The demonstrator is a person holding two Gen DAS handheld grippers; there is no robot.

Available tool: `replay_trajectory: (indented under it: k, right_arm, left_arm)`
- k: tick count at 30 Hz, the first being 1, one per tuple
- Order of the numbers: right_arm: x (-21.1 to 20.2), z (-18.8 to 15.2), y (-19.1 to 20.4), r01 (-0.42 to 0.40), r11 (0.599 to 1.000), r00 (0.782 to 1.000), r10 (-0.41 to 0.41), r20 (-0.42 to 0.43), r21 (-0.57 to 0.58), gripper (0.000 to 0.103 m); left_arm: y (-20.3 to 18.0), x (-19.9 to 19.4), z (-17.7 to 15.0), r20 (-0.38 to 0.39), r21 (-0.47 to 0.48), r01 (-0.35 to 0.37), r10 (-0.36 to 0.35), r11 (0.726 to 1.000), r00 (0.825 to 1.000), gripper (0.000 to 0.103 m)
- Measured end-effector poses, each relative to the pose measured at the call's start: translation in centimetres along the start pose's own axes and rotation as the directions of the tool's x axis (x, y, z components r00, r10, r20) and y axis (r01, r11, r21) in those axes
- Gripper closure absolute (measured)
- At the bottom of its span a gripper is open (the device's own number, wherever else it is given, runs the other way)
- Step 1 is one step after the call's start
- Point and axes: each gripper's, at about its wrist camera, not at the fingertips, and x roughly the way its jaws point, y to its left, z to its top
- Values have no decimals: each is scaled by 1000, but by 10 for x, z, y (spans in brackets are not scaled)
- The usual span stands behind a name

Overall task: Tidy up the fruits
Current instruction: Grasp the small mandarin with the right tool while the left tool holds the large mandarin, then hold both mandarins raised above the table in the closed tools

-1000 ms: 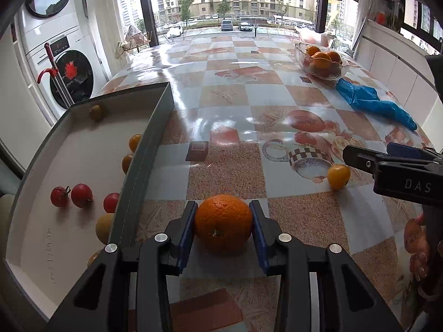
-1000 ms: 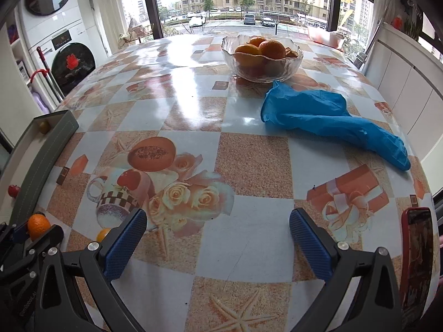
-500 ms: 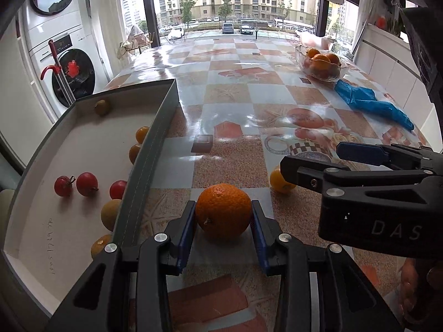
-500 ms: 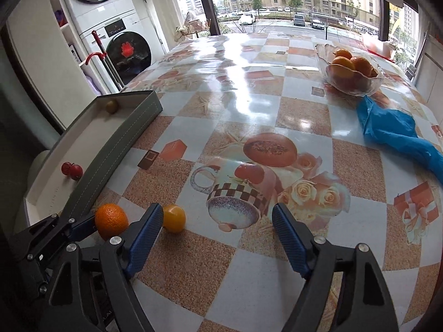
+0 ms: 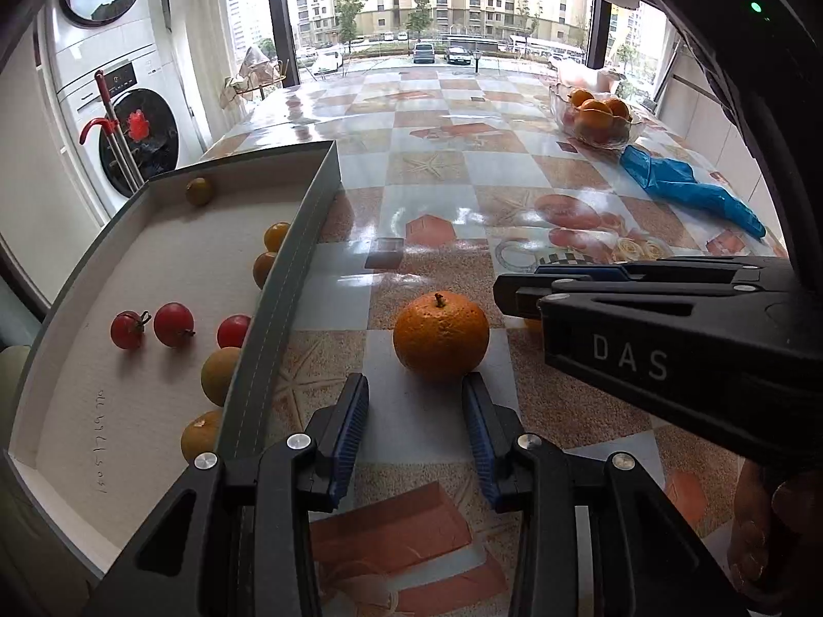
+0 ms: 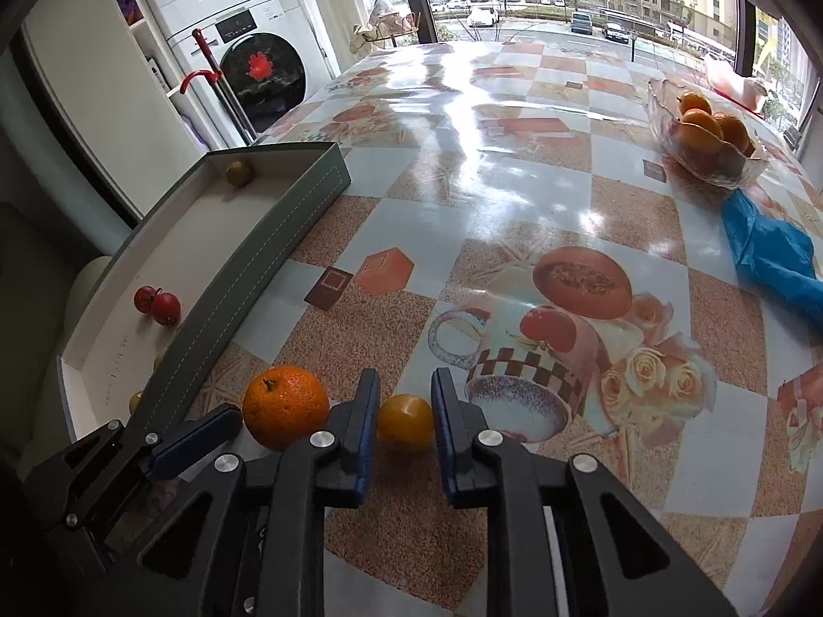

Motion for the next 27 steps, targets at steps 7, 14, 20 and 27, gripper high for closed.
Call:
replay_trajectory:
  k: [7, 14, 20, 27]
  right_arm:
    - [-25, -22, -36, 50, 996, 998, -52, 31, 69, 81]
    - [-43, -41, -63, 71, 991, 995, -79, 68, 109, 80]
    - [-41, -42, -53, 108, 992, 991, -113, 73, 65, 78]
    - [-41, -43, -48, 133, 990, 988, -136, 74, 40, 71]
  left_arm:
    - [-1, -7, 9, 23, 7, 21, -21, 1000, 1000, 49]
    - [-9, 4, 26, 13, 36, 5, -6, 999, 1000, 32]
    - [-15, 14, 18, -12, 46, -18, 19, 999, 1000, 32]
    - [-14, 14, 19, -21, 29, -19, 20, 999, 1000, 32]
